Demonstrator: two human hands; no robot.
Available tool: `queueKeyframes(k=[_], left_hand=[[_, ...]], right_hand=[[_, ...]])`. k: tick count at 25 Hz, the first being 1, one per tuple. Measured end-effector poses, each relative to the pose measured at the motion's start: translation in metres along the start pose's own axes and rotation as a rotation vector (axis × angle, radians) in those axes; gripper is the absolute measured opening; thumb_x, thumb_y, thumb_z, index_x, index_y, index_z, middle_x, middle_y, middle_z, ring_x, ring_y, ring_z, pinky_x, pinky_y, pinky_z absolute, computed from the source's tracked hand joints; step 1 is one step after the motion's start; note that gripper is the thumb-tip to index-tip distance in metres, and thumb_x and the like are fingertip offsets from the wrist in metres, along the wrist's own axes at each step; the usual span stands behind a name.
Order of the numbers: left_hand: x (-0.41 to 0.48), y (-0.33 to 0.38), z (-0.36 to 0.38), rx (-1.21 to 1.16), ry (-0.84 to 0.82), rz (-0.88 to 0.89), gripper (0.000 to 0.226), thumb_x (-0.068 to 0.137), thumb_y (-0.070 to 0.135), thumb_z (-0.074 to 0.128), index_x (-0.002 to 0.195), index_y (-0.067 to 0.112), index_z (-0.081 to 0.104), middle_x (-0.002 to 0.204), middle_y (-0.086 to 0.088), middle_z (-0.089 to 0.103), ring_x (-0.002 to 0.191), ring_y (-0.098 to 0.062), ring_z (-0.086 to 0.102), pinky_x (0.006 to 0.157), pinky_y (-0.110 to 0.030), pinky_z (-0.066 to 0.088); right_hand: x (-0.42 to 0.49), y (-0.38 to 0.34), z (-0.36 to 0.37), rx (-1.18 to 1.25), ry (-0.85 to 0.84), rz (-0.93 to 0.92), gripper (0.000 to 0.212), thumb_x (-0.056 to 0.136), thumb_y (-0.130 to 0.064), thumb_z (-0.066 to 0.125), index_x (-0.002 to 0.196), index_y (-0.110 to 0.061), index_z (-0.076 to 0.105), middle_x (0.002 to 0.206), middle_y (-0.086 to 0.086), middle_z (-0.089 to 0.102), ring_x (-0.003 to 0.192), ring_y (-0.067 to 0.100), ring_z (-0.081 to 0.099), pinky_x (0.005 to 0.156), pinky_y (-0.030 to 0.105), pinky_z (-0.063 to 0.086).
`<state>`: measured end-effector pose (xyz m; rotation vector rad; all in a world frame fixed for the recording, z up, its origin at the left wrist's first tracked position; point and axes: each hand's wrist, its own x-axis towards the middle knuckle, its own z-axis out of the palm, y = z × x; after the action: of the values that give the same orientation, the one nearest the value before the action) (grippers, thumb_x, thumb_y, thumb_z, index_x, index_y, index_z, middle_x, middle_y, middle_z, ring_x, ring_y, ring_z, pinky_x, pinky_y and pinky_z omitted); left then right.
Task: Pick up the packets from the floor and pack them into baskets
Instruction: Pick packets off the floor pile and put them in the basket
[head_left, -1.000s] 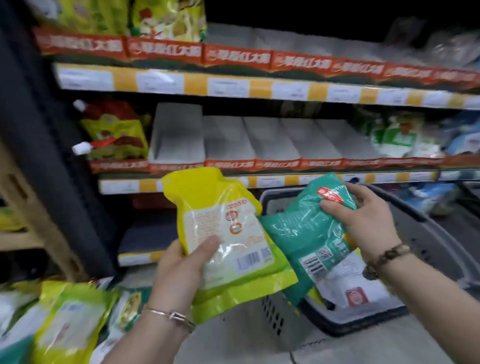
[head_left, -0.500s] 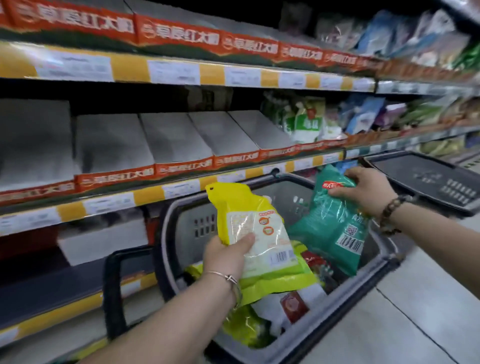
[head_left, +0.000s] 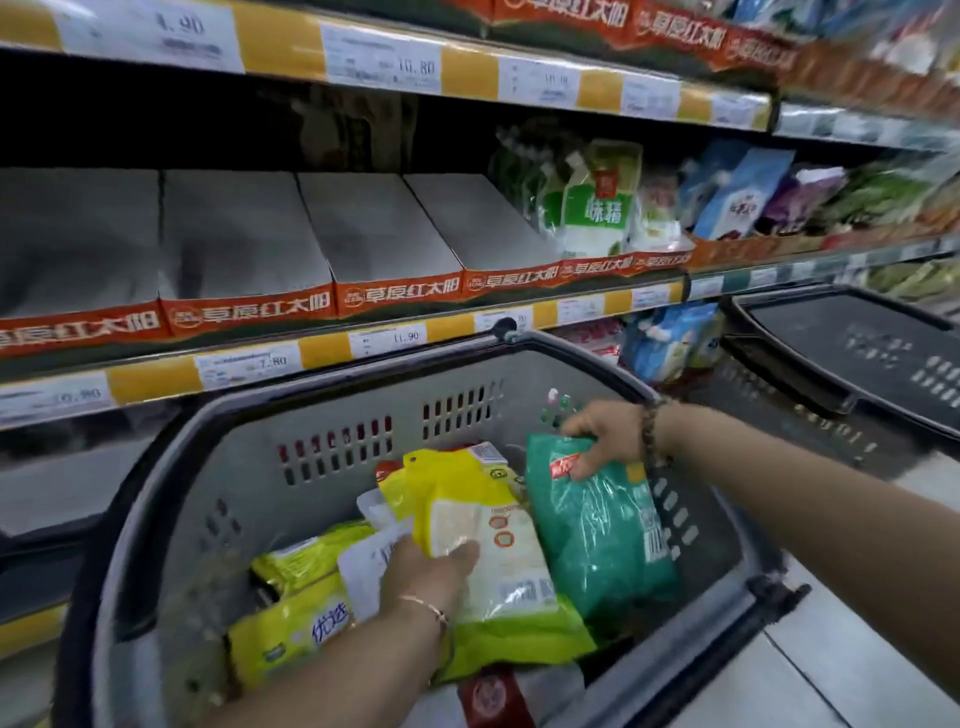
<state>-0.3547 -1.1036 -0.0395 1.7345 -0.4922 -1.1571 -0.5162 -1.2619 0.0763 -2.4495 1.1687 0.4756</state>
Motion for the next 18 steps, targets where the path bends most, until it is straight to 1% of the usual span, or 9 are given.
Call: queueKeyframes(k=[2,4,7,10,12,14,15,17,18], left_hand=[[0.007,-0.009,0.006,0.044,0.042,-0.003,0.043,0.071,0.022,0.080,0.108,0.005,0.065,0.105,-0.015,0.069,0.095,-0.031,0.065,0.089,-0.046,0.051],[0.014,-0.009,0.010,0.143,0.095,-0.023,0.045,0.076,0.028,0.076,0.112,0.005,0.062,0.108,-0.015,0.067,0.100,-0.032,0.063,0.090,-0.043,0.050],[0.006,-0.005,0.012,0.201,0.135,-0.051,0.044,0.079,0.030,0.073,0.112,0.005,0.060,0.109,-0.016,0.066,0.101,-0.035,0.062,0.089,-0.044,0.050],[-0.008,-0.004,-0.006,0.201,0.149,-0.026,0.042,0.079,0.018,0.073,0.114,0.001,0.058,0.105,-0.018,0.067,0.092,-0.033,0.064,0.085,-0.045,0.052],[-0.022,0.001,-0.026,0.217,0.153,0.029,0.062,0.070,0.011,0.078,0.124,0.002,0.047,0.111,-0.014,0.063,0.093,-0.029,0.060,0.086,-0.041,0.049],[-0.033,0.005,-0.037,0.478,0.077,0.114,0.111,0.053,0.029,0.086,0.144,0.017,0.023,0.138,-0.014,0.041,0.122,-0.029,0.044,0.100,-0.038,0.040],[-0.040,0.010,-0.037,0.772,-0.014,0.173,0.123,0.053,0.045,0.084,0.149,0.027,0.008,0.153,-0.012,0.017,0.139,-0.028,0.022,0.111,-0.037,0.029],[-0.041,0.013,-0.027,1.232,-0.191,0.373,0.117,0.064,0.070,0.066,0.145,0.040,-0.013,0.153,0.002,-0.027,0.142,-0.019,-0.023,0.117,-0.043,0.003],[-0.036,0.014,-0.021,1.337,-0.265,0.424,0.114,0.066,0.076,0.058,0.143,0.042,-0.018,0.148,0.007,-0.037,0.136,-0.016,-0.032,0.115,-0.049,-0.005]], right_hand=[[0.019,0.012,0.021,-0.002,0.011,0.020,0.047,0.087,-0.031,0.064,0.124,-0.005,0.053,0.120,0.008,0.058,0.112,0.023,0.053,0.093,0.030,0.041],[0.030,0.020,0.049,-0.076,0.061,0.080,0.059,0.094,-0.046,0.048,0.138,-0.009,0.037,0.141,0.009,0.043,0.128,0.025,0.042,0.108,0.036,0.033],[0.032,0.027,0.078,-0.069,0.137,0.168,0.074,0.095,-0.056,0.030,0.151,-0.016,0.001,0.158,0.010,0.003,0.145,0.026,0.006,0.118,0.047,0.011],[0.017,0.026,0.082,0.040,-0.008,0.193,0.092,0.089,-0.066,0.035,0.148,-0.019,-0.018,0.155,0.009,-0.021,0.145,0.028,-0.012,0.118,0.050,0.004],[0.000,0.026,0.088,0.038,-0.175,0.163,0.102,0.083,-0.069,0.044,0.147,-0.022,-0.021,0.154,0.009,-0.026,0.144,0.029,-0.014,0.118,0.048,0.004],[-0.017,0.021,0.102,0.006,-0.302,0.095,0.101,0.085,-0.063,0.049,0.146,-0.025,-0.022,0.153,0.009,-0.027,0.144,0.027,-0.015,0.119,0.043,0.003],[-0.022,0.018,0.107,-0.003,-0.346,0.028,0.098,0.086,-0.060,0.050,0.146,-0.028,-0.021,0.153,0.008,-0.028,0.144,0.027,-0.015,0.119,0.042,0.003],[-0.023,0.009,0.098,0.035,-0.391,-0.082,0.089,0.090,-0.054,0.050,0.148,-0.030,-0.013,0.155,0.003,-0.024,0.145,0.025,-0.010,0.119,0.039,0.005],[-0.016,0.008,0.089,0.106,-0.355,-0.098,0.086,0.091,-0.051,0.050,0.149,-0.029,-0.009,0.156,0.000,-0.016,0.146,0.022,-0.004,0.119,0.037,0.008]])
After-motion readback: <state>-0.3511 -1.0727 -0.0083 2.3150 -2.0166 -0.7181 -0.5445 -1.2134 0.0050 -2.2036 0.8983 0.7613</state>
